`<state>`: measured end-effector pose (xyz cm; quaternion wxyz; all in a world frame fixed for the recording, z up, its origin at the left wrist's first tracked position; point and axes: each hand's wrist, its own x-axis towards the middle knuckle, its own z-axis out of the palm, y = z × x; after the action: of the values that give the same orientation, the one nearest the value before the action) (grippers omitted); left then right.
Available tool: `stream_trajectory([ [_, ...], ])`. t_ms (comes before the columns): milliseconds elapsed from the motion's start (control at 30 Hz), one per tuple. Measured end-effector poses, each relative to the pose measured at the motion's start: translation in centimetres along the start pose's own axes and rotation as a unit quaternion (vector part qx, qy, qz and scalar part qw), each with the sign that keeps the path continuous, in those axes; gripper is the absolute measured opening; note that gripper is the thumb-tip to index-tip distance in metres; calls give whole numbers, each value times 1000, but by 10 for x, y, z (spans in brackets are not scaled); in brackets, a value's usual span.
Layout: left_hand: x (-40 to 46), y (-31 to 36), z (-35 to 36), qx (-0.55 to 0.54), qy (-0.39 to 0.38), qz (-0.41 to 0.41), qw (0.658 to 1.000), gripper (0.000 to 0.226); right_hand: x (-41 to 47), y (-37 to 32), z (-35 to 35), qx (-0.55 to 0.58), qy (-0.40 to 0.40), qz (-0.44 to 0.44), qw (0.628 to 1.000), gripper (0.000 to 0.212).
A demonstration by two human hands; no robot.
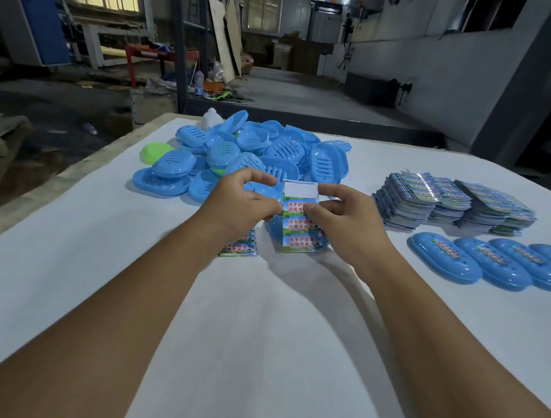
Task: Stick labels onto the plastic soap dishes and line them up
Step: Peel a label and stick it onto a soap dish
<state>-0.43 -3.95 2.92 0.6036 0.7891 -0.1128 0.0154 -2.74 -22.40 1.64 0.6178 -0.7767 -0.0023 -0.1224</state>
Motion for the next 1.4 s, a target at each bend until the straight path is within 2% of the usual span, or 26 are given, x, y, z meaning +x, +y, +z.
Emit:
stream_trajectory([
  [433,-1,-2,-1,-12,-16,9,1000,29,-1,-2,0,-6,4,10,1000,32],
  [533,0,-2,-2,-11,-19,13,1000,31,0,1,-1,-67,47,-14,997,33],
  [667,1,-5,-3,-7,-26,21,999,33,-1,5,-1,-185,79,-82,976,16],
  [867,4,-9,-1,5,-27,46,999,32,-6,3,5,-185,17,-98,978,17],
  [1067,3,-10,3,28,-36,84,995,32,-10,2,8,-205,30,-107,973,17],
  [1400,1,-12,10,46,-28,115,992,33,-11,-1,12,-251,36,-132,958,33],
])
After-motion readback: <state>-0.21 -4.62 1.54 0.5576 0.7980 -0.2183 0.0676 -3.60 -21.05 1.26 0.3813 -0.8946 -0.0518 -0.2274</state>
